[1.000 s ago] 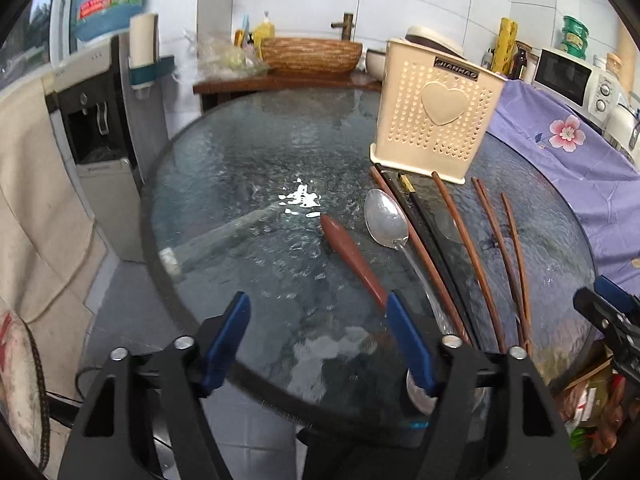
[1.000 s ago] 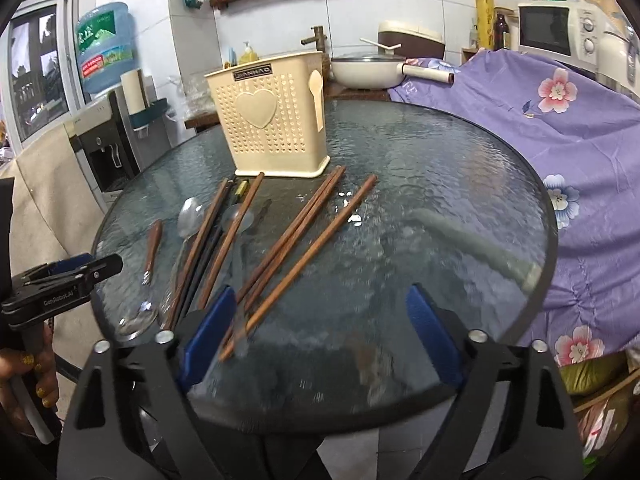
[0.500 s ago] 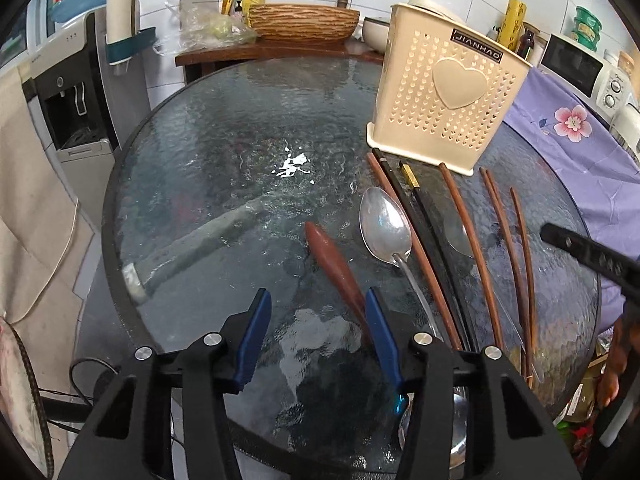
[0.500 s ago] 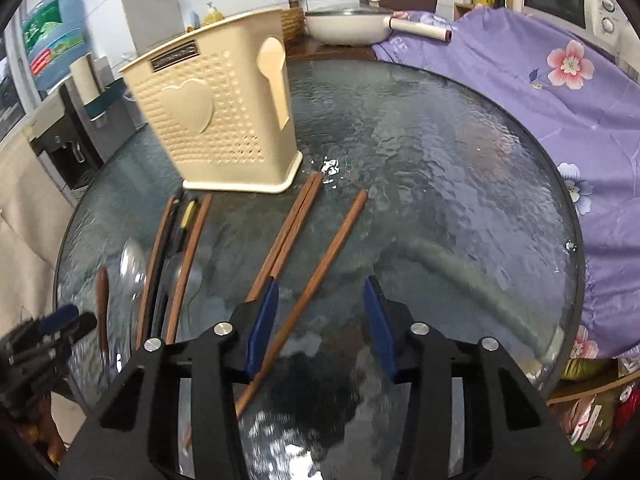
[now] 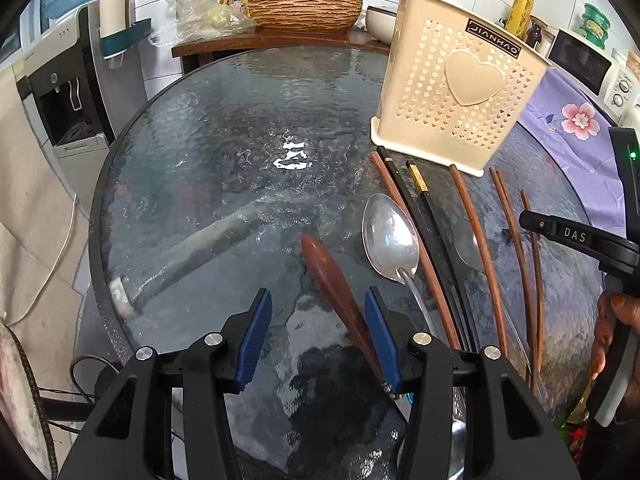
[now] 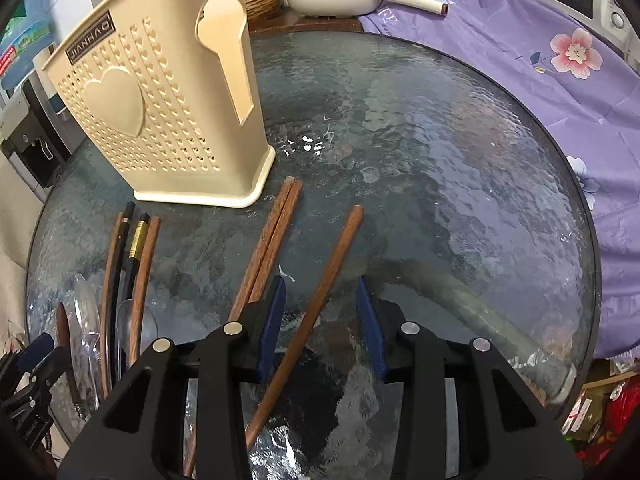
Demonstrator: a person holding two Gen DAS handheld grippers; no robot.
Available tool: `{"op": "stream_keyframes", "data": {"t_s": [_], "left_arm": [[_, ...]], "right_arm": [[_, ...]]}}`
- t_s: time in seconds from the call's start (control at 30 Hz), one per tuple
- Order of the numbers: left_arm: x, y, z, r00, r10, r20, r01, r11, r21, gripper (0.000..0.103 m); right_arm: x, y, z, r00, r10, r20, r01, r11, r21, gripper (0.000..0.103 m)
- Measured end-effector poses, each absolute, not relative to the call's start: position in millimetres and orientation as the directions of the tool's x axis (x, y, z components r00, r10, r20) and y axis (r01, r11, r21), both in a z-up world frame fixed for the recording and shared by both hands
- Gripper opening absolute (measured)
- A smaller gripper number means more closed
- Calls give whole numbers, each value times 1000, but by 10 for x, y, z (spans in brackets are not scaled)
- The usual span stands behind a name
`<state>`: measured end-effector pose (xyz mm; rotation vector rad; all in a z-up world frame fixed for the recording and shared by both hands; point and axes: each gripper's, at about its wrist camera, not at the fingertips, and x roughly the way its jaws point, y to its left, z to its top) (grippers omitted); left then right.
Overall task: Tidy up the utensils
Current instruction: 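Grasp the wooden-handled spoon with the left tool while the right tool grasps a wooden chopstick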
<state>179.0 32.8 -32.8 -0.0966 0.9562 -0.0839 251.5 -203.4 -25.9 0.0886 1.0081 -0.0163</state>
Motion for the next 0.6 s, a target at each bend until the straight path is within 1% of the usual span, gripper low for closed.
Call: {"op": "stream_keyframes", "data": {"t_s": [0.07,0.2,0.27,0.4,0.47,0.6], "left_arm": [[1825,312,-330,571,-108,-814,25,993,-114,45],[1887,270,-335,569,-80,-818,26,996,-80,38],[1915,250,-336,570,-77,-818,27,997,-75,34],[1956,216,-340,572,-74,-817,34,997,-67,29],[1981,200,-339,572,-72,-817,40,997,-61,24],[2021,162,-342,572,-90,-815,57,996,-70,21]], "right_arm": [[2532,-2019,-262,534,20,-846,52,997,57,36],[2601,-1983,-266,535,8,-845,47,998,39,24],[2630,-1979,-271,538,0,-843,46,999,29,22],[2695,-1964,-269,537,-11,-843,46,999,16,19],[2716,-1973,-273,538,-12,-843,47,999,17,17],[2780,-1975,-274,544,-14,-839,49,999,15,12]]}}
